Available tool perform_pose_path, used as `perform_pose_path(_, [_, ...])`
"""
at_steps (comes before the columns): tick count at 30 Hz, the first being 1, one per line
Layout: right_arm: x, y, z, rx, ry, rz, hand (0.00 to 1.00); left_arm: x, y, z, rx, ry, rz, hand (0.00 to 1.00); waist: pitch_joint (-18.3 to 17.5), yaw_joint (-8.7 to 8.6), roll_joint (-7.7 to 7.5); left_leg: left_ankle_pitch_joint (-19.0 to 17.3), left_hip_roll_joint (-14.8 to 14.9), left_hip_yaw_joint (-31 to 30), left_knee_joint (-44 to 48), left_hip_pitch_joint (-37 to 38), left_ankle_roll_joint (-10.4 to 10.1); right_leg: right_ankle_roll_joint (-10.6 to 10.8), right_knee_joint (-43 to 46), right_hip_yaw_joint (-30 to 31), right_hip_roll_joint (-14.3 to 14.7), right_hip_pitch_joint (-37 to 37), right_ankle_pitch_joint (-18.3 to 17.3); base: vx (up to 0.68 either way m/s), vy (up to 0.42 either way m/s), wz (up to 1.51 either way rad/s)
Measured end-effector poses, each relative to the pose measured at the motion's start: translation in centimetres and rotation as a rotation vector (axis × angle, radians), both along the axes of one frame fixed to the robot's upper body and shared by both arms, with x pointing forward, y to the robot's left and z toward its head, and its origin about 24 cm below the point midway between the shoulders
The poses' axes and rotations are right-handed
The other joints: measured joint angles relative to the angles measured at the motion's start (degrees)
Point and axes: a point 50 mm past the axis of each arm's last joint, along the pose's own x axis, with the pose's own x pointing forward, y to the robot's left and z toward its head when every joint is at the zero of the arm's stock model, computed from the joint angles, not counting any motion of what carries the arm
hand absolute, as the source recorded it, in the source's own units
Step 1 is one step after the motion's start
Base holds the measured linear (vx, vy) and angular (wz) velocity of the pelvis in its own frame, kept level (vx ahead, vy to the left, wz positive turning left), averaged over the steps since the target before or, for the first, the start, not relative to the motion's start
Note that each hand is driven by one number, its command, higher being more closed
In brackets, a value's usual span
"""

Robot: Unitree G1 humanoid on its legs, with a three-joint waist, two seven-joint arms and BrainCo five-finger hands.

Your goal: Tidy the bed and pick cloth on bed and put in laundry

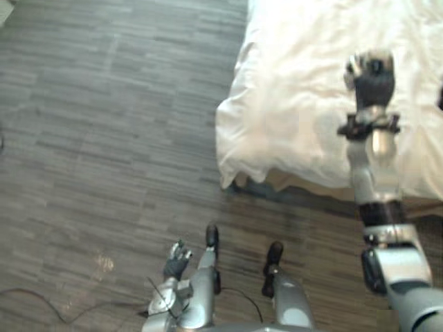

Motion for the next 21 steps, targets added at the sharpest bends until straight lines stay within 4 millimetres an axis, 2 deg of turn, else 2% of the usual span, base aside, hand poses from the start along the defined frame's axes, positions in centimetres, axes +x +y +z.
perform_pose_path(2, [0.3,2.5,3.1,-0.049,-0.068,0.070,1.00,0.4,-0.1,0.5,-0.012,-0.034,-0.002,0.00,2.2,1.72,0.70,0.7,0.0,-1.7,0.0,-1.3,-0.3,-0.3,0.4,-1.7,0.0,-0.4,-0.2,-0.02,-0.031,0.35])
perform_pose_path(4, [0.1,3.5,4.0,-0.078,-0.094,0.101,1.00,0.6,-0.1,0.6,-0.017,-0.045,0.001,0.00,3.2,2.29,1.11,1.1,0.0,-2.7,0.0,-2.3,-0.3,-0.6,1.1,-2.4,0.0,-1.3,-0.4,-0.02,-0.021,0.24])
perform_pose_path(5, [0.2,4.3,4.6,-0.099,-0.105,0.129,1.00,0.8,-0.1,0.9,-0.018,-0.057,0.001,0.00,4.5,3.22,1.27,1.5,0.0,-3.2,0.0,-3.4,-0.6,-0.8,1.9,-3.0,0.0,-2.3,-0.6,-0.02,-0.022,0.22])
perform_pose_path(7, [0.7,5.1,4.6,-0.116,-0.083,0.148,1.00,1.4,-0.2,1.2,-0.017,-0.076,-0.007,0.00,6.0,3.68,1.99,2.0,-0.2,-4.6,0.0,-4.6,-0.5,-0.7,3.1,-4.0,-0.3,-3.2,-1.3,-0.03,-0.028,0.29])
perform_pose_path(8, [1.2,5.3,4.2,-0.134,-0.050,0.148,1.00,2.1,-0.4,1.5,-0.016,-0.095,-0.025,0.00,6.3,4.64,2.23,2.4,-0.2,-4.8,0.0,-5.8,-0.4,-0.8,4.3,-4.2,-0.9,-4.9,-1.7,-0.04,-0.018,0.21])
perform_pose_path(11, [2.1,5.4,3.7,-0.153,0.006,0.131,1.00,3.2,-1.2,2.4,-0.015,-0.144,-0.068,0.00,6.9,5.19,3.40,3.0,-0.3,-5.7,0.0,-8.2,-0.7,-0.9,5.5,-4.9,-1.1,-7.1,-1.9,-0.04,-0.021,0.14])
perform_pose_path(14, [3.8,4.0,2.1,-0.173,0.122,0.045,1.00,4.6,-2.8,3.7,-0.027,-0.219,-0.141,0.00,8.0,6.23,5.68,3.7,-0.5,-5.9,0.0,-10.6,-0.5,-1.0,7.0,-4.9,-1.7,-10.1,-2.0,-0.06,-0.028,0.03])
perform_pose_path(16, [4.9,3.0,-0.1,-0.219,0.231,-0.022,1.00,5.5,-3.8,4.5,-0.036,-0.270,-0.194,0.00,8.8,6.27,7.60,3.9,-0.8,-5.5,0.0,-12.5,-0.2,-1.0,8.1,-4.2,-2.1,-12.8,-2.0,-0.04,-0.020,-0.09])
perform_pose_path(18, [5.2,3.8,-1.2,-0.273,0.268,-0.023,1.00,6.4,-4.2,5.2,-0.036,-0.305,-0.212,0.00,9.3,6.37,8.49,4.1,-0.8,-5.2,0.0,-14.1,-0.1,-0.9,8.6,-3.6,-2.1,-14.9,-1.9,-0.03,-0.029,-0.13])
perform_pose_path(19, [5.5,3.6,-2.3,-0.304,0.309,-0.047,1.00,7.0,-4.6,5.8,-0.036,-0.329,-0.231,0.00,9.5,6.56,9.10,4.2,-0.8,-5.1,0.0,-14.6,-0.1,-0.9,8.9,-3.5,-2.2,-15.7,-1.9,-0.01,-0.030,-0.07])
perform_pose_path(20, [5.6,3.5,-2.7,-0.310,0.325,-0.054,1.00,7.2,-4.6,5.9,-0.036,-0.336,-0.233,0.00,9.6,6.67,9.18,4.2,-0.8,-5.0,0.0,-14.7,-0.1,-0.9,8.9,-3.4,-2.3,-15.8,-1.9,0.01,-0.026,-0.07])
perform_pose_path(21, [5.9,3.4,-4.2,-0.327,0.380,-0.069,1.00,7.5,-4.8,6.2,-0.036,-0.351,-0.240,0.00,9.6,7.06,9.19,4.2,-0.8,-4.6,0.0,-15.0,-0.1,-0.9,8.9,-3.0,-2.4,-16.3,-1.9,0.03,-0.025,-0.11])
